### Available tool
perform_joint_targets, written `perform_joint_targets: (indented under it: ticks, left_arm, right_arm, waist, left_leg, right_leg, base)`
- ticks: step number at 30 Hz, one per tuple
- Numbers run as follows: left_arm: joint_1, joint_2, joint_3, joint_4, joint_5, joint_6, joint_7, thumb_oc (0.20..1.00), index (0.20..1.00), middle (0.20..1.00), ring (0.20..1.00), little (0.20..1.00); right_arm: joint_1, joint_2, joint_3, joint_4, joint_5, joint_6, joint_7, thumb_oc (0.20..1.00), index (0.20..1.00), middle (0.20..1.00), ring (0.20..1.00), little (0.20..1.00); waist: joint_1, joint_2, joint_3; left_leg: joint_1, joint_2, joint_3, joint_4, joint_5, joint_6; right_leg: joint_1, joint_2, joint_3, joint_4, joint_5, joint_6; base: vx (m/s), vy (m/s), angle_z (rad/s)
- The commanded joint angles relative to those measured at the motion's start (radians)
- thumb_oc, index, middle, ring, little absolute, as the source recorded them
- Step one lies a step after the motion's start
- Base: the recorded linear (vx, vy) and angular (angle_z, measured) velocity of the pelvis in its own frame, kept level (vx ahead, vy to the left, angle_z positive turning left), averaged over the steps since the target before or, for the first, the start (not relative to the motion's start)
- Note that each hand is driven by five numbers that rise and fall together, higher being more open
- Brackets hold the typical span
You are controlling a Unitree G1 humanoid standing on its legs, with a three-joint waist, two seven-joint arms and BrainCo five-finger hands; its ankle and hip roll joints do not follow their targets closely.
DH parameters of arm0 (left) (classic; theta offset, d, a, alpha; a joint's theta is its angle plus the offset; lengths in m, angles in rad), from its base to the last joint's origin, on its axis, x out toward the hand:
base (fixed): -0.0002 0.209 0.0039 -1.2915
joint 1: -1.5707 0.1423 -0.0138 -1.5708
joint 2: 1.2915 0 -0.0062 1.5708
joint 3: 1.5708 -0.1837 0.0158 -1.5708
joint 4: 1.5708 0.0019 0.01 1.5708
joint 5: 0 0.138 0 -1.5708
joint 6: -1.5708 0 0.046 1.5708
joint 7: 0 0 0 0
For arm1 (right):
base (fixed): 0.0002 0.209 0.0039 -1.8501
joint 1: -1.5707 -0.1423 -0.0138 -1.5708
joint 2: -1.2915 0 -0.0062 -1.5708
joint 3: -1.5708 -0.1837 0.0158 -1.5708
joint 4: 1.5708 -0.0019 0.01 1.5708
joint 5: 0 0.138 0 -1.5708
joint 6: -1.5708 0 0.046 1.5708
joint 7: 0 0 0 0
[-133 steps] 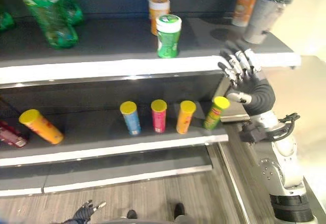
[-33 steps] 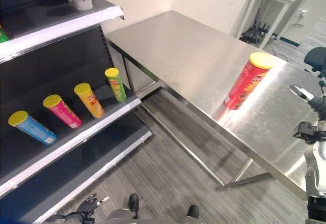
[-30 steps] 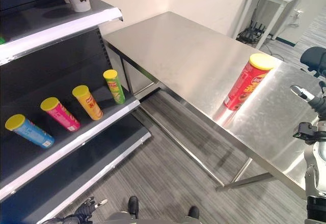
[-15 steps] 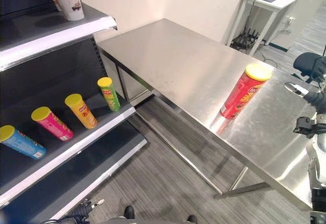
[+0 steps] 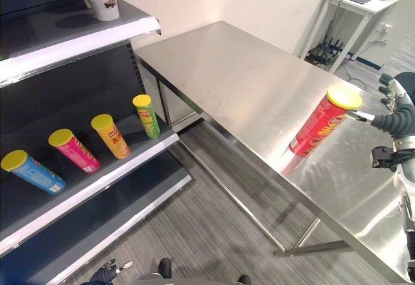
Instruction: Put the goods on the table back onto the shelves and tidy them up.
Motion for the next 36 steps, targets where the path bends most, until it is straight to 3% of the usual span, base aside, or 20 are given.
perform_joint_targets:
  ticks: [1,21,22,23,24,32,36]
  left_arm:
    - [-0.069,0.027,-0.038,0.011,0.019,-0.028,0.014,1.000,1.000,1.000,1.000,1.000]
    - [-0.062,0.031,-0.050,0.001,0.007,-0.027,0.010,1.000,1.000,1.000,1.000,1.000]
    - [-0.065,0.031,-0.053,0.000,0.005,-0.028,0.012,1.000,1.000,1.000,1.000,1.000]
    - [-0.065,0.032,-0.053,0.001,0.005,-0.028,0.012,1.000,1.000,1.000,1.000,1.000]
    - [-0.064,0.033,-0.053,0.003,0.006,-0.028,0.012,1.000,1.000,1.000,1.000,1.000]
    - [-0.060,0.035,-0.056,-0.008,0.000,-0.029,0.004,1.000,1.000,1.000,1.000,1.000]
    - [-0.065,0.035,-0.039,-0.004,-0.009,-0.026,0.009,1.000,1.000,1.000,1.000,1.000]
  right_arm:
    - [-0.115,-0.082,0.049,-0.007,-0.021,-0.021,-0.023,1.000,1.000,1.000,1.000,1.000]
    - [-0.178,-0.102,0.142,0.016,0.002,-0.013,0.017,1.000,1.000,1.000,1.000,1.000]
    - [-0.193,-0.103,0.155,0.026,0.010,-0.013,0.020,0.875,0.875,0.875,0.875,0.875]
    - [-0.193,-0.104,0.158,0.024,0.018,-0.013,0.025,0.304,0.304,0.304,0.304,0.304]
    - [-0.192,-0.104,0.160,0.022,0.029,-0.014,0.033,0.200,0.200,0.200,0.200,0.200]
    - [-0.183,-0.121,0.164,0.011,0.078,-0.019,0.059,0.200,0.200,0.200,0.200,0.200]
    - [-0.165,-0.086,0.128,-0.042,0.093,-0.030,0.050,0.200,0.200,0.200,0.200,0.200]
  waist:
    - [0.047,-0.008,0.013]
    - [0.061,-0.012,0.014]
    - [0.063,-0.013,0.016]
    - [0.063,-0.013,0.015]
    - [0.063,-0.014,0.015]
    - [0.065,-0.015,0.016]
    - [0.065,-0.013,0.014]
  left_leg:
    - [0.047,0.045,-0.013,0.002,-0.113,-0.042]
    - [0.049,0.042,-0.031,0.002,-0.115,-0.047]
    - [0.051,0.044,-0.032,0.002,-0.115,-0.047]
    - [0.052,0.044,-0.032,0.002,-0.114,-0.048]
    - [0.052,0.045,-0.032,0.002,-0.115,-0.048]
    - [0.061,0.050,-0.031,0.002,-0.117,-0.054]
    - [0.064,0.056,-0.031,0.002,-0.116,-0.056]
  right_leg:
    - [0.019,0.014,-0.043,0.011,-0.030,-0.005]
    - [0.040,0.013,-0.070,0.012,-0.035,-0.005]
    - [0.042,0.014,-0.071,0.012,-0.035,-0.006]
    - [0.043,0.015,-0.071,0.012,-0.036,-0.006]
    - [0.043,0.016,-0.072,0.011,-0.037,-0.007]
    - [0.053,0.020,-0.077,0.012,-0.042,-0.008]
    - [0.057,0.024,-0.080,0.012,-0.047,-0.011]
  base:
    - [0.01,-0.005,0.03]
    - [0.00,-0.001,0.02]
    - [0.00,0.000,0.00]
    - [0.00,0.000,0.00]
    - [0.00,0.000,0.00]
    - [0.00,0.000,0.00]
    - [-0.01,-0.015,0.00]
